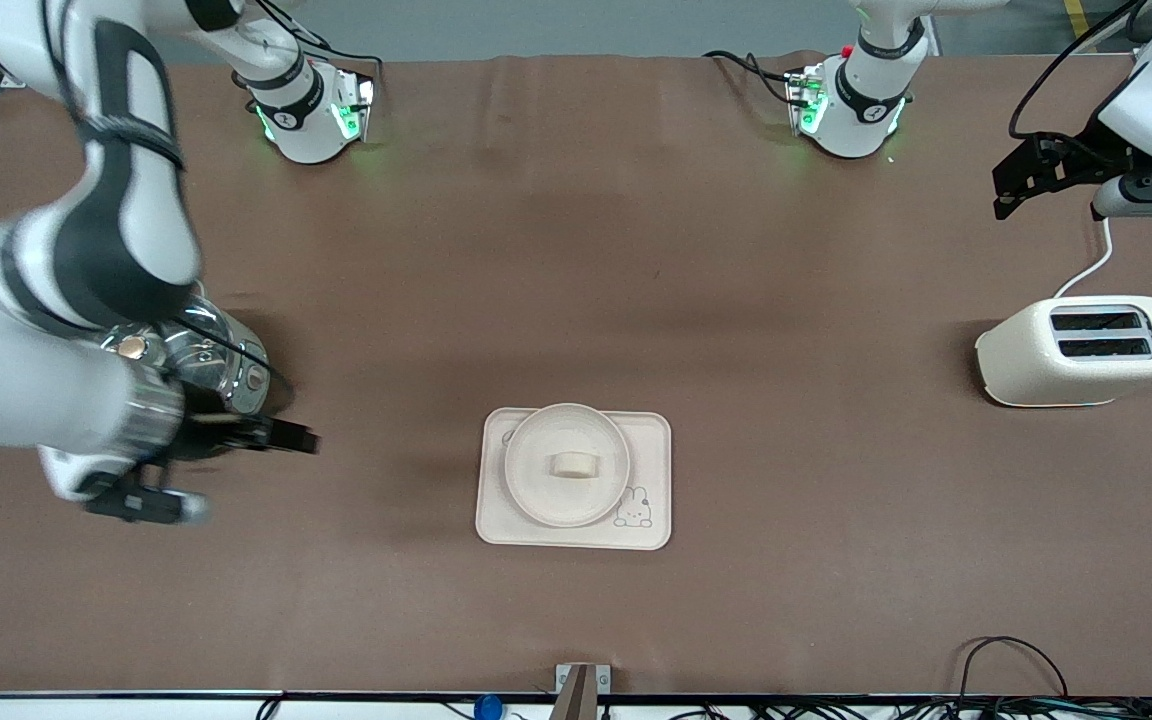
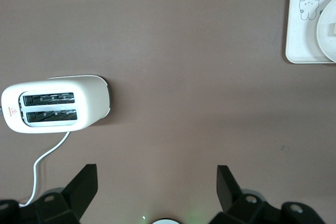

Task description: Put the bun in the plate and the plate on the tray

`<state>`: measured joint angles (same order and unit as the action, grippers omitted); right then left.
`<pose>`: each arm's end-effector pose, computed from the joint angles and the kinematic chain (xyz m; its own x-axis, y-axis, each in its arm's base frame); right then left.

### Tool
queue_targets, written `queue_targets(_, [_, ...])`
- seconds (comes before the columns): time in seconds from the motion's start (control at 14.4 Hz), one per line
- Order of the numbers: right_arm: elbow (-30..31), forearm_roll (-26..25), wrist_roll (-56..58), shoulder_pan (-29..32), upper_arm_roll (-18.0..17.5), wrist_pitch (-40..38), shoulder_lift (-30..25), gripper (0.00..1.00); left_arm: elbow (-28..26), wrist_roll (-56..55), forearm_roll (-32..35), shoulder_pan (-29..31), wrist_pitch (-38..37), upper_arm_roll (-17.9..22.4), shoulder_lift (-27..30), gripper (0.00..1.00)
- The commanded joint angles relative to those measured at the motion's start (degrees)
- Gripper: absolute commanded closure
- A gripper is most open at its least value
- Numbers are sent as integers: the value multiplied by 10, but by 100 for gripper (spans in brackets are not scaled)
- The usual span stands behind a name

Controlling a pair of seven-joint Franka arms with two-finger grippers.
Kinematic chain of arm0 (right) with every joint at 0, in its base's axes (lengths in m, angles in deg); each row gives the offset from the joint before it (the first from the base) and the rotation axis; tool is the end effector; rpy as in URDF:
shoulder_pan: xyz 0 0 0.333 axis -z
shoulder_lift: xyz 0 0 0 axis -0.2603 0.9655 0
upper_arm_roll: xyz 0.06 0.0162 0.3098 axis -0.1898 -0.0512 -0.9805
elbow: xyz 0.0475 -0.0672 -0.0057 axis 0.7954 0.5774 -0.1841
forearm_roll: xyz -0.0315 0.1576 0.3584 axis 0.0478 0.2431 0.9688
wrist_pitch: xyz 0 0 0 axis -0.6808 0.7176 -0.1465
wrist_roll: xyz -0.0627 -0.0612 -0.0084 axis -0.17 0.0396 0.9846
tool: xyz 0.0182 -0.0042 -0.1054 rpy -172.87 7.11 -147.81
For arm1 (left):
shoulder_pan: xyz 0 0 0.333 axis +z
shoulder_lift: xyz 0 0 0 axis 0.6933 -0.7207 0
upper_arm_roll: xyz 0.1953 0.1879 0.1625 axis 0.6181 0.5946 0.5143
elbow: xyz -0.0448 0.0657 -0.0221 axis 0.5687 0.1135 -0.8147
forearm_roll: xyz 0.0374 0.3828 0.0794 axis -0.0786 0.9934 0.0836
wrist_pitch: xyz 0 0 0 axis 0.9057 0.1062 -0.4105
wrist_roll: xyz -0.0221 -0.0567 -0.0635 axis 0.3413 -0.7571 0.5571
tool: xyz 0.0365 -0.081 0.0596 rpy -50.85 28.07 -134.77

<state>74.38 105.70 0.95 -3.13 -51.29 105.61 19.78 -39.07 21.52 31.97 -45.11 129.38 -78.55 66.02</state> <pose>0.6938 0.1037 0.5335 0.9869 -0.1427 -0.0752 -0.1551 -0.9675 -0.1999 0.5049 -0.0721 0.6567 0.9981 -0.0611 0.0051 -0.0608 -0.9974 -0.0393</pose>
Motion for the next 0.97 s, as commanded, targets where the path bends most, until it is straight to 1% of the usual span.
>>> queue_targets(0.0, [32, -56, 39, 17, 20, -60, -79, 0, 17, 9, 11, 0, -1, 1, -6, 0])
queue_targets(0.14, [33, -105, 92, 29, 23, -97, -114, 0, 20, 10, 10, 1, -2, 1, -6, 0])
queue_targets(0.21, [38, -133, 99, 30, 20, -116, -132, 0, 20, 10, 10, 0, -2, 1, -6, 0])
queue_targets(0.35, [75, -166, 101, 38, 17, -130, -188, 0, 20, 10, 10, -1, -2, 1, -6, 0])
queue_targets(0.42, [96, -174, 107, 39, 17, -131, -212, 0, 20, 10, 10, -1, -2, 1, -6, 0])
queue_targets(0.49, [133, -178, 114, 40, 12, -129, -242, 0, 20, 10, 10, -1, -2, 0, -6, 0])
queue_targets(0.56, [161, -198, 115, 46, -7, -121, -263, 0, 21, 11, 10, -1, -2, 1, -6, 0])
queue_targets(0.62, [180, -227, 116, 76, -42, -110, -278, 0, 21, 11, 10, -1, -2, 0, -5, 0])
queue_targets(0.69, [184, -228, 123, 127, -82, -101, -279, 0, 21, 10, 10, -1, -2, 0, -5, 0])
queue_targets(0.76, [184, -228, 146, 184, -136, -87, -278, 0, 21, 9, 10, -1, -2, 0, -6, 0])
queue_targets(0.83, [184, -228, 165, 229, -175, -79, -277, 0, 21, 10, 10, -2, -2, 0, -6, 0])
queue_targets(0.9, [182, -228, 165, 234, -179, -81, -277, 0, 21, 10, 10, -1, -2, -1, -6, 0])
